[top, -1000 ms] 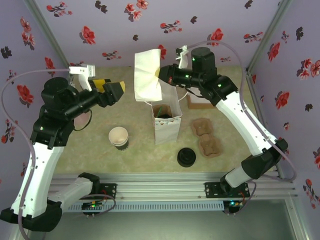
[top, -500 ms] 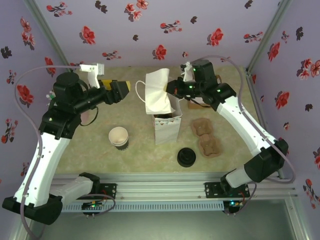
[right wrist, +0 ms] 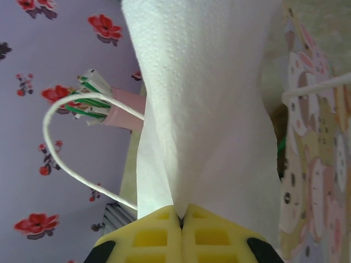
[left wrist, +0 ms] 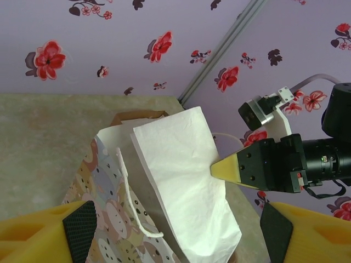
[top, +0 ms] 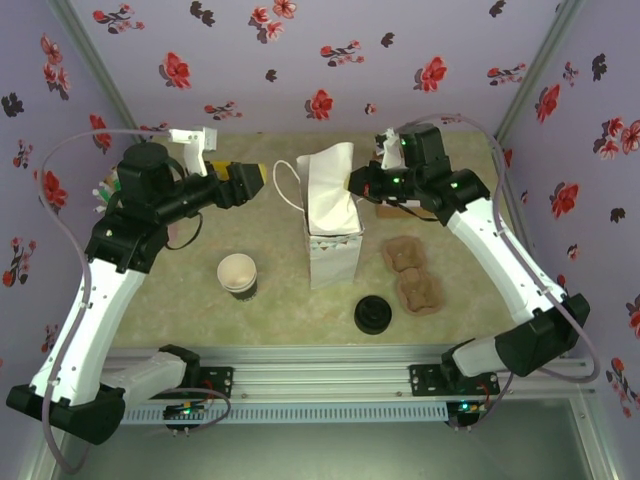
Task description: Pack the takeout coffee
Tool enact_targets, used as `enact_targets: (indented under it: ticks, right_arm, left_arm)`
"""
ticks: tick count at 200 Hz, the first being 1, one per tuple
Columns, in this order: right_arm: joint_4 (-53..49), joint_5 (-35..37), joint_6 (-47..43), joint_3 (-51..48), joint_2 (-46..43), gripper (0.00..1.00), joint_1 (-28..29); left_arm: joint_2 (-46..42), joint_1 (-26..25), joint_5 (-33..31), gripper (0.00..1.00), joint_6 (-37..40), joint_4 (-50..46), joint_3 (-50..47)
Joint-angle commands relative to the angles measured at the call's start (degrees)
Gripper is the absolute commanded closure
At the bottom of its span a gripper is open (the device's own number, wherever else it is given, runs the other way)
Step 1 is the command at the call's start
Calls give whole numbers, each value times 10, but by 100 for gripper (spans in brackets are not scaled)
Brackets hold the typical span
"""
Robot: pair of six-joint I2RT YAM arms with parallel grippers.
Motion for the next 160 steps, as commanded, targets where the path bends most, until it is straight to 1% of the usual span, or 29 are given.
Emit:
enact_targets:
  ticks: [1, 49, 81, 123, 160]
  right_arm:
    - [-61, 59, -52, 45, 18, 100, 24]
    - [-138, 186, -95, 113, 58, 100, 76]
    - [-170, 241, -114, 144, 89, 100, 114]
    - [-184, 283, -121, 168, 124, 100, 148]
    - [-182, 294, -120, 181, 157, 100, 163]
  left_arm:
    - [4, -6, -5, 19, -4, 12, -7]
    - [5, -6, -9, 19, -2, 11, -12]
    - [5, -6, -13, 19, 1, 8, -14]
    - [8, -7, -21, 19, 2, 10, -20]
    - [8, -7, -38, 18, 8, 8, -29]
